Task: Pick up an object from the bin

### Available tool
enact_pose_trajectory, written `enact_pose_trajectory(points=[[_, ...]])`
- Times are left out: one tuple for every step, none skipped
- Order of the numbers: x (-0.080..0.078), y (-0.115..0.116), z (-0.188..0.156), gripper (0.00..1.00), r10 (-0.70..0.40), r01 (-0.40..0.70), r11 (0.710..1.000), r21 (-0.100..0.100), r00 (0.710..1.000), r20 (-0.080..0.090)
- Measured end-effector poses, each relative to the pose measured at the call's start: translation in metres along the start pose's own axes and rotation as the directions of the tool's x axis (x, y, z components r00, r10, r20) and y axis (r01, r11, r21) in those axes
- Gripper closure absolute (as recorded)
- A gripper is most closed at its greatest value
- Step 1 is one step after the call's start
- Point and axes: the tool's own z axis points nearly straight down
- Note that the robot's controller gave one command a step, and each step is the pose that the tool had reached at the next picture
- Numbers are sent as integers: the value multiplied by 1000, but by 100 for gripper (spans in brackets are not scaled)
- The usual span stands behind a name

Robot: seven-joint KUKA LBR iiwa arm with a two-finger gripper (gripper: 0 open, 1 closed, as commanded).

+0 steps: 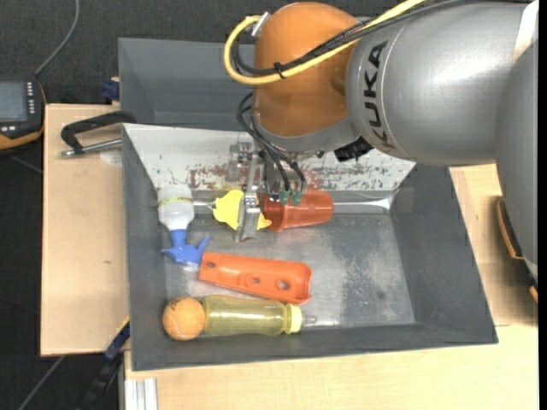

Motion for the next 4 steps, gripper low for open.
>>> enact_pose_trajectory(points=[[-2,-1,-5,0,2,-2,1000,-2,1000,9],[-3,-11,53,0,102,-102,995,-3,995,8],[5,-24,73,0,193,-193,981,-3,981,4],[-18,-42,80,0,265,-265,964,-8,964,13]])
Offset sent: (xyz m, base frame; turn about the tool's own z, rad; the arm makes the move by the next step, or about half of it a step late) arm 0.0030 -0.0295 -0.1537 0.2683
